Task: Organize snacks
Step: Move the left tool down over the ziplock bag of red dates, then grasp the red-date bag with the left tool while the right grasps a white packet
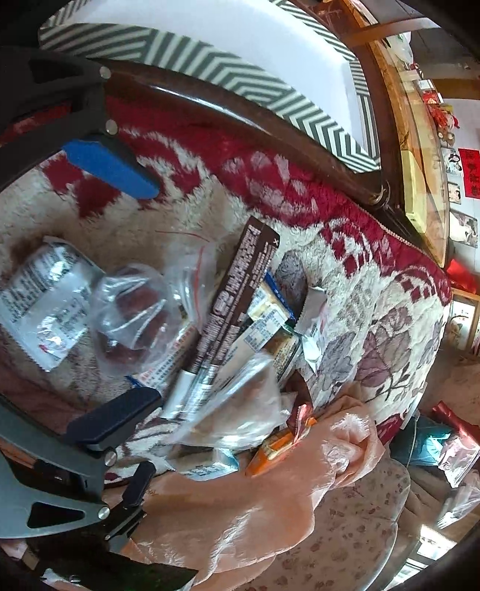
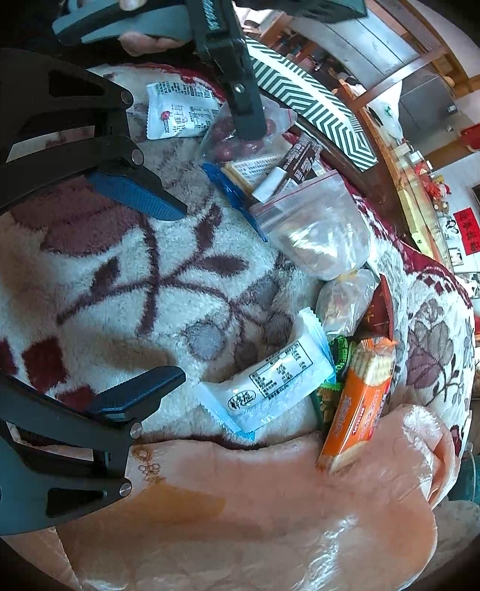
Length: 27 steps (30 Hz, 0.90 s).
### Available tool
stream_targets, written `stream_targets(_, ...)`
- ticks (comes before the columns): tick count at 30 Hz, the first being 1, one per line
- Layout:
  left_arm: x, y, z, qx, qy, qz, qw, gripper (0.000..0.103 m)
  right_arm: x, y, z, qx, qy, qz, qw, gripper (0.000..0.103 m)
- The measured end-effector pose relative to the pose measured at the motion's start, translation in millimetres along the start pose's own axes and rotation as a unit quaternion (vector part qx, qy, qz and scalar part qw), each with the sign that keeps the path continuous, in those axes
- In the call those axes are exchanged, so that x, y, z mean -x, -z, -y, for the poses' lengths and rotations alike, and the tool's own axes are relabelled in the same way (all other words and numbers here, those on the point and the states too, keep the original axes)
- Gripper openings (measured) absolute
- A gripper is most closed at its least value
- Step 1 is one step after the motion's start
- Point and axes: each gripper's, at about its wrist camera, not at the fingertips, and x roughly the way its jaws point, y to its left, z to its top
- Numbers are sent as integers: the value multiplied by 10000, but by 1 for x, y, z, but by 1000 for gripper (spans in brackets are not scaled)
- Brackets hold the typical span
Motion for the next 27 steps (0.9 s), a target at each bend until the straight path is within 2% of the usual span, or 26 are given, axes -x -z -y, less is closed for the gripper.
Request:
stream_targets(1, -2, 0, 0, -7, -4, -15, 10000, 100, 0, 0, -1, 14, -15, 0, 10000, 82)
stream_targets(5, -7, 1, -1, -105, 195, -90, 9997, 65, -2, -1, -3, 71, -131, 6, 9999, 82)
stream_targets(7, -6, 1, 0, -162, 330, -60, 9993, 57, -1, 0, -7, 143, -182, 24, 9997, 82)
stream_targets(10, -3, 2, 1, -218, 343, -18, 9992, 48, 0, 1, -14, 307, -232, 38, 9993, 82)
stream_targets(14, 5, 3, -7, -92, 331, 54, 9994, 43, 3, 1, -31, 646, -282, 46, 9975, 82)
stream_targets(23, 33, 4, -30, 23, 9, 424, 9991, 42, 5, 0, -71, 1312, -672, -36, 9891, 82)
stream_targets(27, 42, 4, -40, 123, -142, 552, 9983, 42, 4, -3, -92, 1789, -921, -53, 9795, 82)
